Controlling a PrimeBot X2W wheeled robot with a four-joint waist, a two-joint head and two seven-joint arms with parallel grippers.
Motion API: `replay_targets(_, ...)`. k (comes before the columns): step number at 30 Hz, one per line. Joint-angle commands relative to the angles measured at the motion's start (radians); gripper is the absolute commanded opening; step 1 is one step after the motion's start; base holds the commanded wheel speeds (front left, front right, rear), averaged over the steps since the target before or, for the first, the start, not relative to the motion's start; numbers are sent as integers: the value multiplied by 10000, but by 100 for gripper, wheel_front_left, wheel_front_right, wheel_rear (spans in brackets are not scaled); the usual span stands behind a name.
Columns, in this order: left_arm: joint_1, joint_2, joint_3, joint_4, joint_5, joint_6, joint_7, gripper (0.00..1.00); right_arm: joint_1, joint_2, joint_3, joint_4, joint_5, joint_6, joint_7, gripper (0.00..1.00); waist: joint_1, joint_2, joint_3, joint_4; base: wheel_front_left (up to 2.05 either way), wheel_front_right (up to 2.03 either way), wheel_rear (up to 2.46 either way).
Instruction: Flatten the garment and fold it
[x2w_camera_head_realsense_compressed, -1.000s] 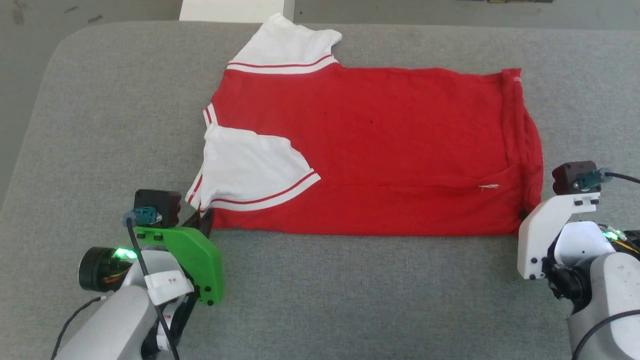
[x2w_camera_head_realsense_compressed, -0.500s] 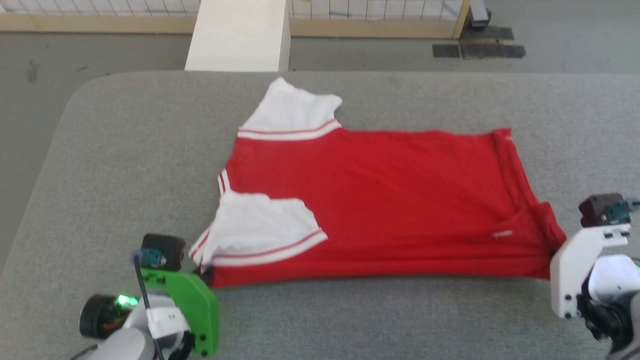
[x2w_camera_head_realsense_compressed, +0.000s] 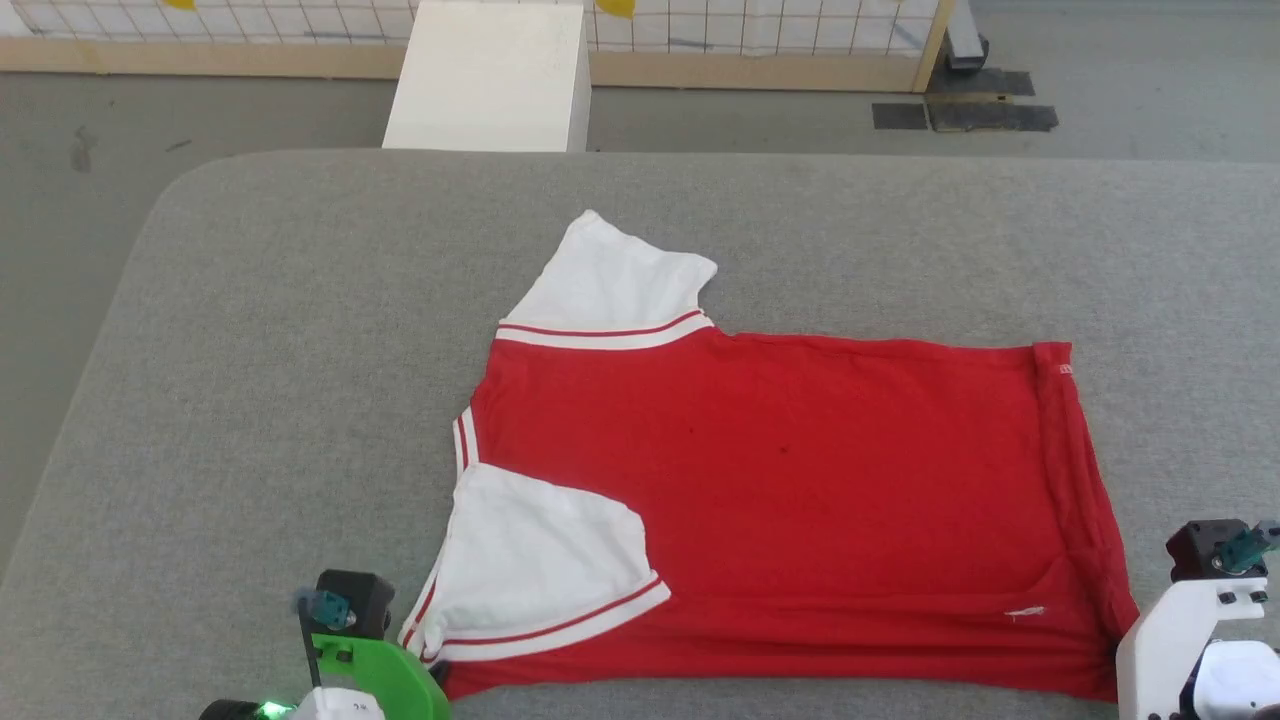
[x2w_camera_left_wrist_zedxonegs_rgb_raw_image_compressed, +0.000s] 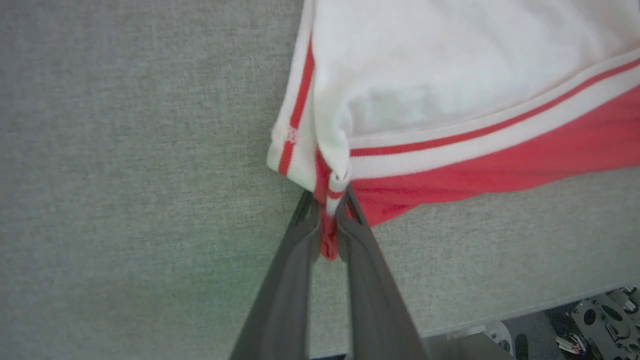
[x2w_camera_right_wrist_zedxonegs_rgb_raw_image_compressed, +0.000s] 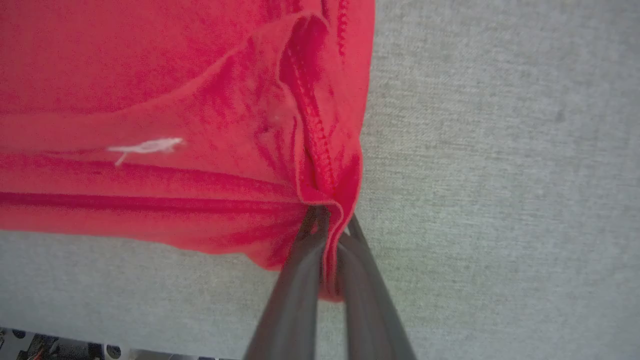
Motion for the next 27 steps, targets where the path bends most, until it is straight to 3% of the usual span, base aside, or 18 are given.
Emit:
replay_targets(1, 84, -25, -62, 310, -93, -48, 92, 0, 31, -44, -25, 167, -117, -19, -145, 0, 0, 0, 137, 61, 0, 0, 0)
replay_targets(4, -19, -193, -145, 642, -225, -253, 142, 0, -117, -40, 18, 540, -263, -19, -417, 0, 0, 0, 225, 96, 0, 0, 0)
replay_targets(5, -59, -228, -155, 706, -223, -297, 103, 17, -165, -31, 26, 643, -290, -19, -482, 0, 0, 0, 234, 107, 0, 0, 0)
replay_targets(6, -129, -259, -158, 766, -158, -327, -12, 100, -250, -22, 45, 715, -304, -19, -610, 60, 0, 0, 231, 122, 0, 0, 0)
replay_targets(7, -190, -293, -130, 816, -105, -318, -138, 100, -328, 25, -38, 766, -304, -19, -701, 100, 0, 0, 213, 134, 0, 0, 0)
replay_targets(15, -438, -413, -6, 1080, 195, -651, -1250, 100, -624, -9, 91, 474, -314, -19, -1588, 100, 0, 0, -367, 162, 0, 0, 0)
replay_targets(23, -715, -471, 443, 306, 568, -285, -2312, 100, -728, 12, -249, -676, -265, -19, -2805, 100, 0, 0, -947, 149, 0, 0, 0)
replay_targets(27, -830, -652, 864, 39, 943, -73, -3678, 100, -831, 175, -228, -1146, -232, -19, -4169, 100, 0, 0, -1098, 18, 0, 0, 0)
